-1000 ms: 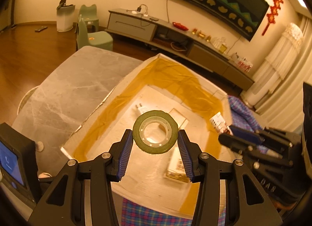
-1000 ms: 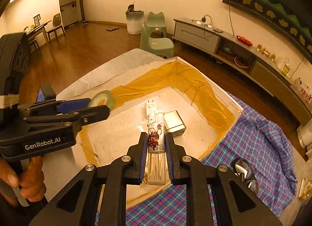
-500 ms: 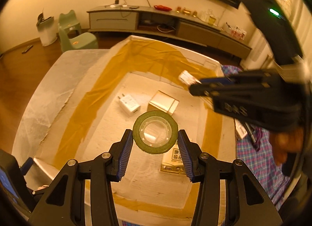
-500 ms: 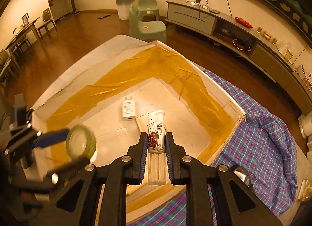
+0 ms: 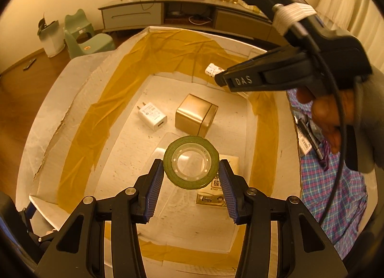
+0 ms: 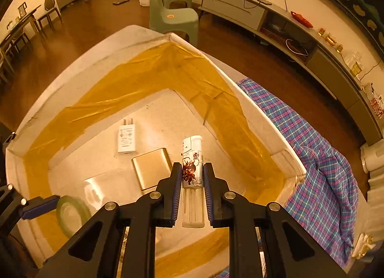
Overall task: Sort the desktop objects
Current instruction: 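Open the left tool to drop the green tape roll while right tool drops the bottle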
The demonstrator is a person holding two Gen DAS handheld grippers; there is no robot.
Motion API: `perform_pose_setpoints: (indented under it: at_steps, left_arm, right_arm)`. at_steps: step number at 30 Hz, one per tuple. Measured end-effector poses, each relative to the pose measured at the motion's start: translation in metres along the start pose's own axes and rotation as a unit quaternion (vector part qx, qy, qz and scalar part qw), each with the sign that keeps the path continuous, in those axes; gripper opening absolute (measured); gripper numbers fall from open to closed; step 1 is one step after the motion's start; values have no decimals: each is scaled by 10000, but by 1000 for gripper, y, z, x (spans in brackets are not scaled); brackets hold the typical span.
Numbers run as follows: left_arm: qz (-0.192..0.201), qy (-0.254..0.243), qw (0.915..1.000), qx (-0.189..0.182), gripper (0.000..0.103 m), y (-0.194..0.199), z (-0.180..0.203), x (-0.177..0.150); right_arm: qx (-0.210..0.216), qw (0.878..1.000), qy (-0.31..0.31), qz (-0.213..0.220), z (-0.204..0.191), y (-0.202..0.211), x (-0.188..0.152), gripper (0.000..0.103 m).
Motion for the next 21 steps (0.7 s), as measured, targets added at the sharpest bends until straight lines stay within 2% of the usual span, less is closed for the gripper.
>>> perform_pose_setpoints:
  at_steps: [14,21]
  left_arm:
    - [-193,48,9998,-43,50,-3,1,-5]
    - [-254,338,9991,-74,50,-2,-11,-6]
  right_arm:
    - [-125,9998,-156,-96,17,-9,1,21]
    - [-86,9996,-239,-109,19,0,-4,22]
Point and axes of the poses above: each gripper's, at about its wrist camera, not at the fingertips, and y roughly against the way its jaws point, z to its right, x to its top, the point moved 8 cm from there along -y, roughly the way its jaws point, and after that the axes turned 13 degrees about z, right-handed, at the moved point
